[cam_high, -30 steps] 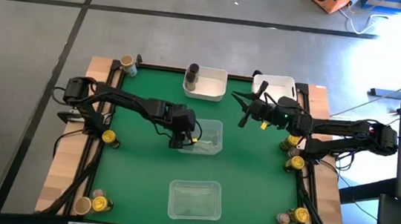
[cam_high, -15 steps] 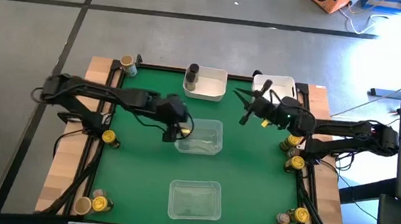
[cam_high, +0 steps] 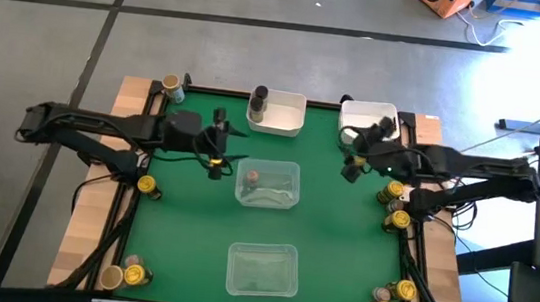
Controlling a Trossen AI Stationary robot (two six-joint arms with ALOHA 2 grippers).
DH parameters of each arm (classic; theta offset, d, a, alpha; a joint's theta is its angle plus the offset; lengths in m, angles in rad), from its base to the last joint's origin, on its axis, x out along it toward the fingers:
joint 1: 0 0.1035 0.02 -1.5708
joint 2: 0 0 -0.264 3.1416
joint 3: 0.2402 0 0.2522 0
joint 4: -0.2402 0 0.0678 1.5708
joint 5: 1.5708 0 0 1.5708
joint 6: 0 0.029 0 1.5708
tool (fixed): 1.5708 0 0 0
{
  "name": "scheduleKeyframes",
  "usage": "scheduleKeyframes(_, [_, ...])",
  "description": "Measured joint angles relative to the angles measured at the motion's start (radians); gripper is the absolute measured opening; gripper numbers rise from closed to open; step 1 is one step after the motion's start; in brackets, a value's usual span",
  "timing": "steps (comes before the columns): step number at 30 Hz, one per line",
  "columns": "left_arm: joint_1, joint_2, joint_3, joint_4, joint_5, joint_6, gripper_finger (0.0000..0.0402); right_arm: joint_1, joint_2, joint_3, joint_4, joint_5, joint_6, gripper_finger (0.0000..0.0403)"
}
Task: Sort spices by type
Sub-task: Put the middle right transparent seasoning bottle into the center transparent bin
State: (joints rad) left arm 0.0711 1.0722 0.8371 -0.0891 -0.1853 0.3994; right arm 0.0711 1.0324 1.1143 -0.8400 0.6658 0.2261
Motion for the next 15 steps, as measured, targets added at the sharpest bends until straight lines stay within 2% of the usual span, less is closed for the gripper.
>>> scheduleKeyframes(3, [0.004,-0.008,0.0,0.012,-0.001,0.01,0.023,0.026,0.0,0.08,-0.223,-0.089,0.231,0.0306])
scheduleKeyframes(7, [0.004,-0.008,-0.004,-0.012,-0.001,0.008,0.023,0.047,-0.001,0.132,-0.433,-0.264,0.52,0.0302])
scheduleKeyframes(11, [0.003,-0.008,-0.052,-0.007,-0.001,-0.021,0.023,0.057,-0.001,0.106,-0.551,-0.452,0.753,0.029])
scheduleKeyframes(15, [0.003,-0.008,-0.109,-0.006,-0.001,-0.029,0.023,0.062,0.0,0.034,-0.574,-0.627,0.933,0.028])
